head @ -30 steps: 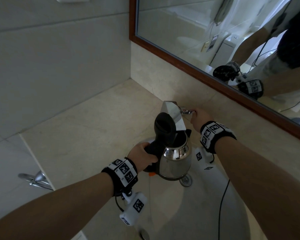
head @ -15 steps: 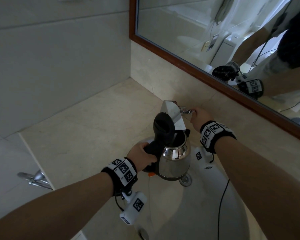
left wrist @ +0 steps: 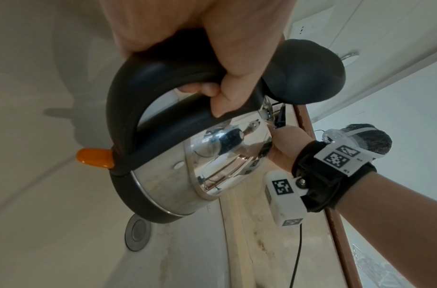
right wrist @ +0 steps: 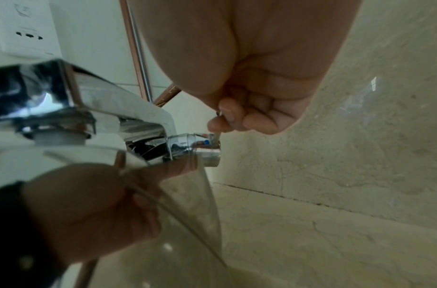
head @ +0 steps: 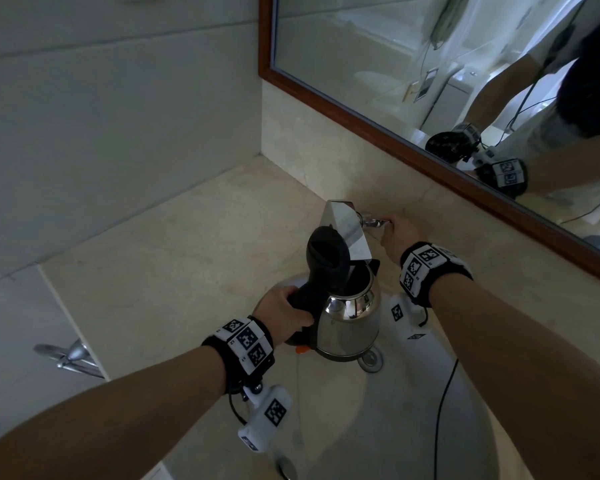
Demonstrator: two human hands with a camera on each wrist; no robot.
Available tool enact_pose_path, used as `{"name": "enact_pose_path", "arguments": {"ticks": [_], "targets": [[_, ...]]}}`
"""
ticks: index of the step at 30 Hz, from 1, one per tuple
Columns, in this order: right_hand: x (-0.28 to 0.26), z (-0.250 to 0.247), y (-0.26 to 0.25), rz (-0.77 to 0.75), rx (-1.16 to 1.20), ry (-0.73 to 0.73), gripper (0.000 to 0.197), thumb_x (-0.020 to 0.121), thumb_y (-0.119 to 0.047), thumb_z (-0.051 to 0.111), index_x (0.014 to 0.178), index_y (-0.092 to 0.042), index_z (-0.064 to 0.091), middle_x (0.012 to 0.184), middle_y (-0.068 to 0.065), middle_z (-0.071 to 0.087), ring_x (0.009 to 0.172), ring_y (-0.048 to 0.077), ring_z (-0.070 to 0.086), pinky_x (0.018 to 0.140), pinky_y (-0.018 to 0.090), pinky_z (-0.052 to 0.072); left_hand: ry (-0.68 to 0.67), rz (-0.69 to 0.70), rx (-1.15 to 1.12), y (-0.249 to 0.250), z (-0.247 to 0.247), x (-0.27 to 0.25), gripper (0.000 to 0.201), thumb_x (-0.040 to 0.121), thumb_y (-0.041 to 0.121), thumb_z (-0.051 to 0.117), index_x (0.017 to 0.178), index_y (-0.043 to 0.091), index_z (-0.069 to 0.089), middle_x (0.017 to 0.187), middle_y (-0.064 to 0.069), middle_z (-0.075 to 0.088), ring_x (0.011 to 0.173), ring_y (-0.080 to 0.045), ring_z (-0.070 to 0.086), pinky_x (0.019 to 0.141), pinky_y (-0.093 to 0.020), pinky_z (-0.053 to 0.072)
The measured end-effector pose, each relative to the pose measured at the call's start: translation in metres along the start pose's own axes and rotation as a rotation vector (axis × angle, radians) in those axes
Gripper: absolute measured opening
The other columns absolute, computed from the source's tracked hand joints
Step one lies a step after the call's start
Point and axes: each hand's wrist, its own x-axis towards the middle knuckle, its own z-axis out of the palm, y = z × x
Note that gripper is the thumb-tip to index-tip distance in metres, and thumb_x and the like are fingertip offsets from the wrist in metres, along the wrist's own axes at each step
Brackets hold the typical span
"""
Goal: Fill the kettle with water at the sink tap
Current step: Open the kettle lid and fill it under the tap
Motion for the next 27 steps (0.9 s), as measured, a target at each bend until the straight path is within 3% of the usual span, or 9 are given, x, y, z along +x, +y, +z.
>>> {"name": "enact_pose_path", "arguments": {"ticks": [27], "targets": [[0.0007, 0.0003, 0.0005, -0.001, -0.011, -0.001, 0.037, 0.100, -0.013, 0.033, 0.129, -0.008, 0.054, 0.119, 0.021, 0.065, 0.110, 0.038, 0.059, 0.094, 0.040, 0.048, -0.001, 0.010, 0.018, -0.0021, 0.0036, 0.0035, 0.025, 0.067, 0.004, 0.068, 0.076, 0.027, 0.063, 0.077, -0.001, 0.069, 0.079, -0.023, 0.068, 0.073, -0.037, 0.059]]}}
